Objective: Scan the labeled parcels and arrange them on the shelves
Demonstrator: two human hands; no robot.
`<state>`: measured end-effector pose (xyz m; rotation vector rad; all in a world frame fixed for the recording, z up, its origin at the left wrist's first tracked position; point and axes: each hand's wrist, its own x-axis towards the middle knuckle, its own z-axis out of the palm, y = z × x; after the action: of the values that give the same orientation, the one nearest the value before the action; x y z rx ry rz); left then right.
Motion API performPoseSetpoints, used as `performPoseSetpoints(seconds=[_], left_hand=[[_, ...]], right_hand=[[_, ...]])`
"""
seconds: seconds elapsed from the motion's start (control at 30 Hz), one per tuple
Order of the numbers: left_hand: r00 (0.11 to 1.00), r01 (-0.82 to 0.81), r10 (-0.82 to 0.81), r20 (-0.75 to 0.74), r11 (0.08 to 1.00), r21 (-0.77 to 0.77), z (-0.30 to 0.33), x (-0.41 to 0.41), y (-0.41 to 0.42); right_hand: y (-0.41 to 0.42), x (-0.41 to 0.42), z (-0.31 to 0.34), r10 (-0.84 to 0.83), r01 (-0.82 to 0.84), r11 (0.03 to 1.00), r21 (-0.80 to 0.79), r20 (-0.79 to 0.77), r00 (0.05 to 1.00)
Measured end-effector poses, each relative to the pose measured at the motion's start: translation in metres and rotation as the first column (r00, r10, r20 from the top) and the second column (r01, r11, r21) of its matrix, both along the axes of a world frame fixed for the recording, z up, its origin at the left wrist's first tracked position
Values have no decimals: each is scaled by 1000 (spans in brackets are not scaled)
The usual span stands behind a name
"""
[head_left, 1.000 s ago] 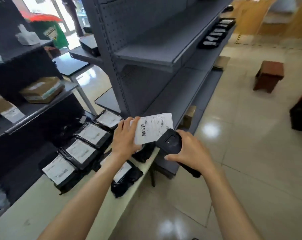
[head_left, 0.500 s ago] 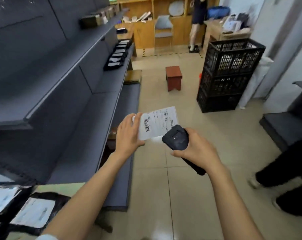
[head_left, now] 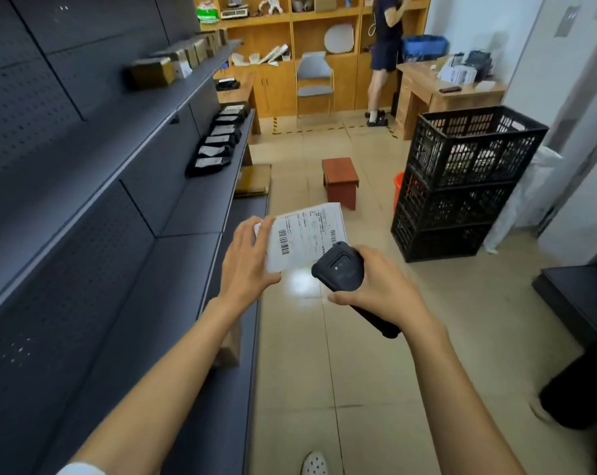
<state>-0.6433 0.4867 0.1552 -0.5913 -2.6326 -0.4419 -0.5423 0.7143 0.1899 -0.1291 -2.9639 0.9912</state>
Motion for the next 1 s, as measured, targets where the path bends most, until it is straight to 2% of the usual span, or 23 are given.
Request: performPoseSetpoints(seconds=[0.4,0.6,0.7,0.83,1.0], left_hand=[[997,-69,69,-41,998,3,38,-279,32],[976,-140,136,-170,990,-15,62,-406,45],[951,-214,206,-232,977,-11,81,-470,48],[909,-347,326,-260,937,-41,116,-551,44],[810,-528,513,-285,849,30,152,-602,9]], right_hand=[[40,-283,37,35,-31,999,35,-122,992],[61,-441,47,181,-175,983,47,-201,963],[69,-528,66,287,-264,956,127,-225,931],[66,-641,96,421,-391,906,163,-258,869],[26,-747,118,574,-540,819,196,-314,756]])
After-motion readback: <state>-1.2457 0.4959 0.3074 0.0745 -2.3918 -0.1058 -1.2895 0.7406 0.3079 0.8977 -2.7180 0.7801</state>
